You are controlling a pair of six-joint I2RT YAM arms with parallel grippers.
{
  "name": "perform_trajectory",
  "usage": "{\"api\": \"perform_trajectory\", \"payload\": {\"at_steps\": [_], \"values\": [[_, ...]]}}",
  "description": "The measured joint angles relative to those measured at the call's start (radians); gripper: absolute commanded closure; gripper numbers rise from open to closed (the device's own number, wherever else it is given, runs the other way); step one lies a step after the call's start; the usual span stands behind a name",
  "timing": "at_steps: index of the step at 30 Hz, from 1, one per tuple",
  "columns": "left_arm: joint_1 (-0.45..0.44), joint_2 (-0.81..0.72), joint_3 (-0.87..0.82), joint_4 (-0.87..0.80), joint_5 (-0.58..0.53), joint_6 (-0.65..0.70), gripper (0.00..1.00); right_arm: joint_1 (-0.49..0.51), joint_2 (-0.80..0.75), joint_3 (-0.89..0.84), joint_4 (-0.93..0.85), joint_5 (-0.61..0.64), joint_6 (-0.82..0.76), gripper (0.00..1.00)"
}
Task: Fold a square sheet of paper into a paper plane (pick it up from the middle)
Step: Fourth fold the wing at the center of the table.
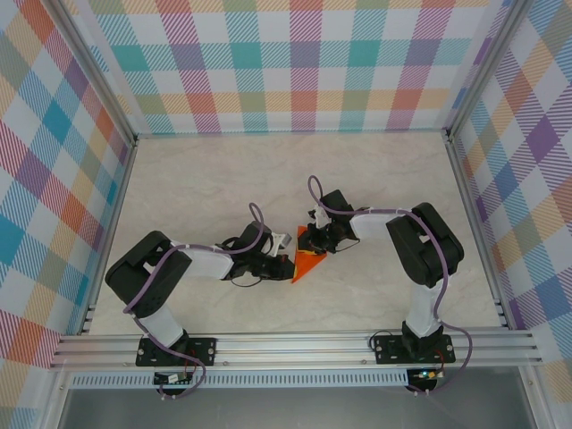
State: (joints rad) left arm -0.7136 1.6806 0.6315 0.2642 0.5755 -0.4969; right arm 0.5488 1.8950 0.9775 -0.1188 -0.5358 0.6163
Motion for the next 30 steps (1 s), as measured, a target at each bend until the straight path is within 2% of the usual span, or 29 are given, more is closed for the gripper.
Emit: {"api": "perform_trajectory", "payload": {"at_steps": [15, 22, 28, 30], "values": [[-0.022, 0.031, 0.021, -0.019, 0.0, 0.101, 1.0, 0.0, -0.002, -0.015, 0.023, -0.008, 0.0, 0.84], [-0.023, 0.029, 0.018, -0.015, 0.0, 0.087, 0.94, 0.0, -0.006, -0.028, 0.041, -0.006, 0.0, 0.84], [-0.026, 0.005, -0.016, 0.009, -0.004, 0.04, 0.97, 0.001, -0.007, -0.035, 0.048, -0.016, 0.0, 0.84], [-0.03, -0.005, -0.024, 0.009, -0.005, 0.028, 0.91, 0.002, -0.007, -0.037, 0.05, -0.021, 0.0, 0.84]]}}
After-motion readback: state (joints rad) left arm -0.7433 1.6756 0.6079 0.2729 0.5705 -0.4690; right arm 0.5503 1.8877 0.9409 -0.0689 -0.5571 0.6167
